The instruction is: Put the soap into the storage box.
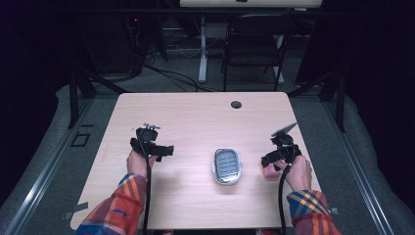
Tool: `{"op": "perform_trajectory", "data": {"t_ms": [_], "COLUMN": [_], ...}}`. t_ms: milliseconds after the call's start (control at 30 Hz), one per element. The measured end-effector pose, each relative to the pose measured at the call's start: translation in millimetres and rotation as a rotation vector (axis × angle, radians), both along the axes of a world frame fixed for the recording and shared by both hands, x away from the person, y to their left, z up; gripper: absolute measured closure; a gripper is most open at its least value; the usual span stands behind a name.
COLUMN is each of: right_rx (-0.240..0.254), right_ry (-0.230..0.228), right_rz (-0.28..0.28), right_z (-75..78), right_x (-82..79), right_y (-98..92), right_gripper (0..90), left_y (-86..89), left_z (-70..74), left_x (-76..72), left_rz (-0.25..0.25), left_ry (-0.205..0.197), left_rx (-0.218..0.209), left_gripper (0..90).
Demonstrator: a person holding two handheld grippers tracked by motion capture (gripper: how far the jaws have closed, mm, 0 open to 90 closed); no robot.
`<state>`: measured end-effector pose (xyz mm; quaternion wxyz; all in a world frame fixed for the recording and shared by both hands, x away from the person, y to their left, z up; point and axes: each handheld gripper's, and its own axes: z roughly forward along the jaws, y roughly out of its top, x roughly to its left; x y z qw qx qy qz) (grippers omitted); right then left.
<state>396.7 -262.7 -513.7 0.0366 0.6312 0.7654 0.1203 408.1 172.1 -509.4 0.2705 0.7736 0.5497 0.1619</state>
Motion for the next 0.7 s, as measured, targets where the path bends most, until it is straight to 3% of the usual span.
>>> {"op": "perform_trajectory", "data": {"t_ms": [67,133,167,333,467,500,600,633,700], "right_rx": [-0.011,-0.016,-0.03,-0.037,-0.071,-0.056,-0.084,-0.071,-0.077], "right_ry": [0.029,0.023,0.047,0.05,0.097,0.085,0.118,0.103,0.115], "right_rz": [-0.008,-0.033,-0.029,-0.045,-0.023,-0.04,-0.029,-0.048,-0.049], "right_z": [-2.1,-4.3,-2.2,-3.8,-5.8,-8.2,-9.8,-11.9,-12.1], "right_x": [4.2,6.5,8.1,10.7,15.3,15.5,17.6,17.5,18.6], "right_y": [1.7,3.2,3.1,6.5,9.2,10.2,10.1,10.9,11.9], "right_gripper": [13.8,14.9,15.9,19.0,23.4,23.4,25.0,24.7,26.6], "left_y": [-0.7,-1.5,-1.7,-3.7,-6.0,-6.5,-7.5,-7.9,-9.1], "left_z": [0.7,0.2,0.5,0.3,-1.0,-1.5,-1.0,-0.6,-0.2], "left_x": [0.0,0.9,0.8,1.2,3.0,3.3,3.1,2.9,2.6], "left_rz": [-0.007,-0.005,-0.007,-0.012,-0.019,-0.018,-0.024,-0.025,-0.025], "left_ry": [-0.005,-0.002,0.0,-0.002,0.008,0.005,0.003,0.006,0.006], "left_rx": [0.002,0.004,0.004,0.007,0.016,0.017,0.018,0.02,0.021], "left_gripper": [0.0,0.0,0.0,0.0,0.0,0.0,0.0,0.0,0.0]}}
